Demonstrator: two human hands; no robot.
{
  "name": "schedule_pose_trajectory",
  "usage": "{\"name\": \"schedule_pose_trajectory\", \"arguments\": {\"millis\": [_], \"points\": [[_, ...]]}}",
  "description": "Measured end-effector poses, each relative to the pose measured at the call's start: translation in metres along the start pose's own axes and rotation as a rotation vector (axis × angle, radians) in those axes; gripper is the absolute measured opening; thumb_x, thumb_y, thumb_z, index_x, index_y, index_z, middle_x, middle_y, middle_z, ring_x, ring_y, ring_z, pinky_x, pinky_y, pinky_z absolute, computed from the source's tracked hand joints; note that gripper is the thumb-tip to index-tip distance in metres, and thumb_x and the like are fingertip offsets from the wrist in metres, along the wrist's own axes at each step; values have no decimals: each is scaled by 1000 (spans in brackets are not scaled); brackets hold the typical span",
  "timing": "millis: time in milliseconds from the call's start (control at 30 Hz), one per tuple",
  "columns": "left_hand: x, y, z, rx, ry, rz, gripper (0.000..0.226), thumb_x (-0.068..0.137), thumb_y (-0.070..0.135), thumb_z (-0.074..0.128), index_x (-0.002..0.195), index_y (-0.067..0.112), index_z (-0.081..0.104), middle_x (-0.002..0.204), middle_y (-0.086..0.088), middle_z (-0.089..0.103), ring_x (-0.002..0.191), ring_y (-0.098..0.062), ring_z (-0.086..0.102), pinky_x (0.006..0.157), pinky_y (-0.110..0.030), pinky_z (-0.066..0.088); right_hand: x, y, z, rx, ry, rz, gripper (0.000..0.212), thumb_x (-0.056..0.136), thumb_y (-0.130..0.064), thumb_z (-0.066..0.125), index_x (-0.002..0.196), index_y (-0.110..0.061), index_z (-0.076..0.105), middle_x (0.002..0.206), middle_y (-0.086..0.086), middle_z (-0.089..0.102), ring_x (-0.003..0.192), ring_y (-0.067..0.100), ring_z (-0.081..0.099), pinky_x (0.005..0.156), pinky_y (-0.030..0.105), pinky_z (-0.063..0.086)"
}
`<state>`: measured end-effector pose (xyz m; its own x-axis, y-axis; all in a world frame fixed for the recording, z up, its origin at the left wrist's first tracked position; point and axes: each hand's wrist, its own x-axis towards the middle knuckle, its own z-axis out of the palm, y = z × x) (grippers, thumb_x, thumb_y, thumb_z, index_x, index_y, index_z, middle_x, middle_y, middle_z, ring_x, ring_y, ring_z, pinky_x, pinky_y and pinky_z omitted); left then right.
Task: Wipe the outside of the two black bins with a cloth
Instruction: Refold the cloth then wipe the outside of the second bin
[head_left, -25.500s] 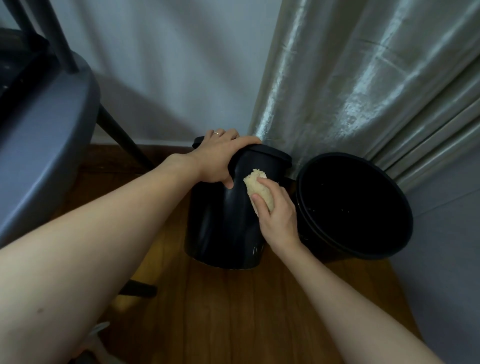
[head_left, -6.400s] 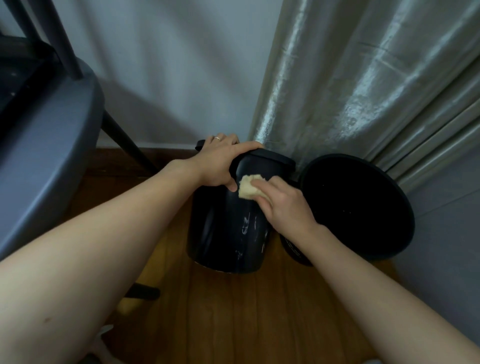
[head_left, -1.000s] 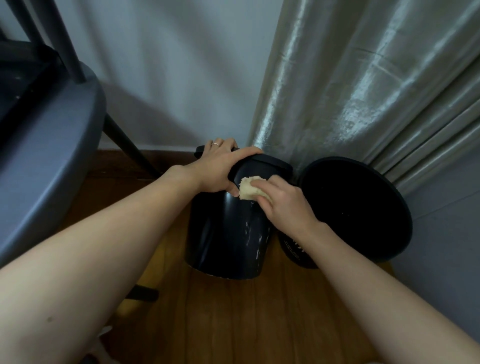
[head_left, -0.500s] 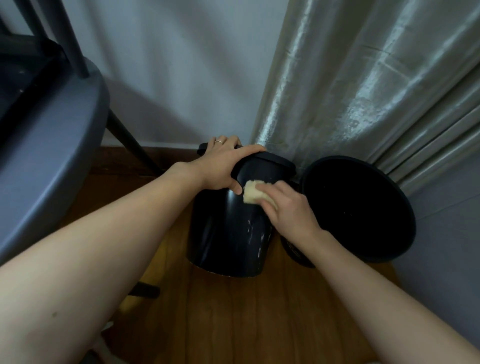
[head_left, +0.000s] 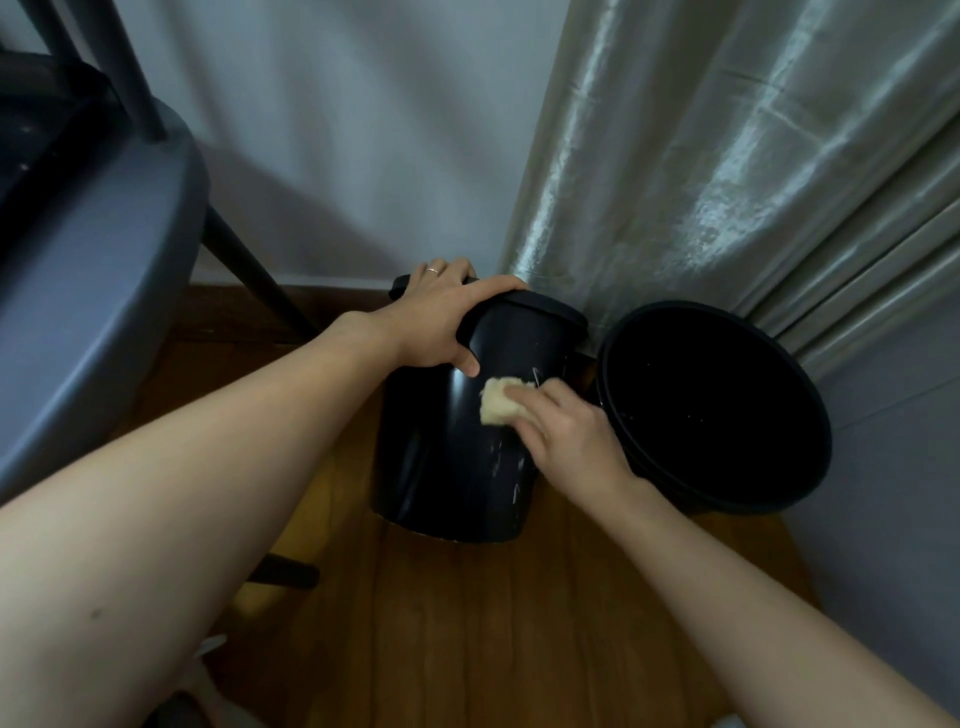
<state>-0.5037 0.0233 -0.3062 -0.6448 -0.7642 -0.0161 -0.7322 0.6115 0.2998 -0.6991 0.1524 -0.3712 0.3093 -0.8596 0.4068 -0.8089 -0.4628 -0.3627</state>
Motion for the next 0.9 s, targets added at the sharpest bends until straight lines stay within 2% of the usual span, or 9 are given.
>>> {"name": "schedule_pose_trajectory", "arguments": {"millis": [133, 233, 333, 400, 467, 567, 633, 800, 900], "points": [[1, -1, 0, -4, 8, 7, 103, 67, 42, 85, 149, 43, 23, 110, 0, 31, 109, -28, 35, 101, -38, 23, 2, -4, 4, 19, 49, 43, 31, 88, -16, 69, 117, -11, 65, 93, 8, 56, 71, 26, 61, 57, 42, 56], [2, -3, 0, -6, 9, -1, 104, 65, 41, 86, 149, 43, 25, 111, -3, 34, 109, -30, 36, 103, -41, 25, -26, -7, 12, 59, -52, -66, 28, 91, -22, 59, 117, -12, 64, 92, 7, 55, 72, 23, 60, 58, 38, 57], [2, -5, 0, -11, 7, -3, 104, 64, 41, 87, 148, 43, 26, 116, -7, 38, 109, -30, 37, 104, -41, 24, -49, -10, 18, 56, -196, -156, 25, 93, -22, 58, 115, -13, 65, 91, 5, 55, 74, 19, 58, 57, 36, 57], [2, -3, 0, -20, 5, -10, 104, 64, 40, 87, 148, 43, 26, 117, -8, 39, 110, -29, 36, 105, -41, 24, -46, -9, 16, 45, -211, -180, 24, 93, -22, 59, 114, -14, 65, 90, 5, 55, 73, 19, 58, 55, 37, 56], [1, -3, 0, -20, 8, -17, 104, 64, 40, 87, 148, 43, 26, 114, -6, 38, 110, -30, 37, 105, -41, 24, -31, -9, 12, 11, -143, -133, 24, 91, -21, 60, 114, -14, 65, 90, 6, 55, 71, 23, 60, 54, 36, 56], [1, -4, 1, -15, 12, -21, 103, 64, 42, 86, 148, 43, 26, 111, -3, 35, 109, -31, 37, 104, -41, 25, -8, -11, 4, -13, -22, 78, 30, 87, -17, 70, 116, -14, 65, 93, 7, 56, 69, 28, 62, 53, 39, 55], [1, -5, 2, -10, 8, -18, 103, 64, 43, 86, 148, 44, 26, 111, -3, 35, 109, -30, 37, 103, -42, 26, -5, -13, 4, -11, -3, 106, 31, 86, -18, 71, 117, -13, 65, 93, 7, 56, 68, 29, 61, 52, 40, 55], [2, -6, 2, -27, 14, -20, 103, 64, 41, 86, 148, 43, 27, 114, -6, 38, 109, -30, 37, 102, -40, 26, -52, -15, 17, 36, -184, -96, 27, 92, -25, 52, 117, -15, 60, 92, 6, 55, 73, 23, 61, 56, 37, 57], [1, -6, 1, -29, 8, -20, 103, 65, 41, 86, 148, 44, 26, 115, -7, 39, 109, -29, 36, 103, -40, 25, -64, -15, 21, 26, -283, -172, 25, 93, -25, 51, 117, -18, 55, 93, 4, 55, 76, 20, 62, 54, 36, 58]]}}
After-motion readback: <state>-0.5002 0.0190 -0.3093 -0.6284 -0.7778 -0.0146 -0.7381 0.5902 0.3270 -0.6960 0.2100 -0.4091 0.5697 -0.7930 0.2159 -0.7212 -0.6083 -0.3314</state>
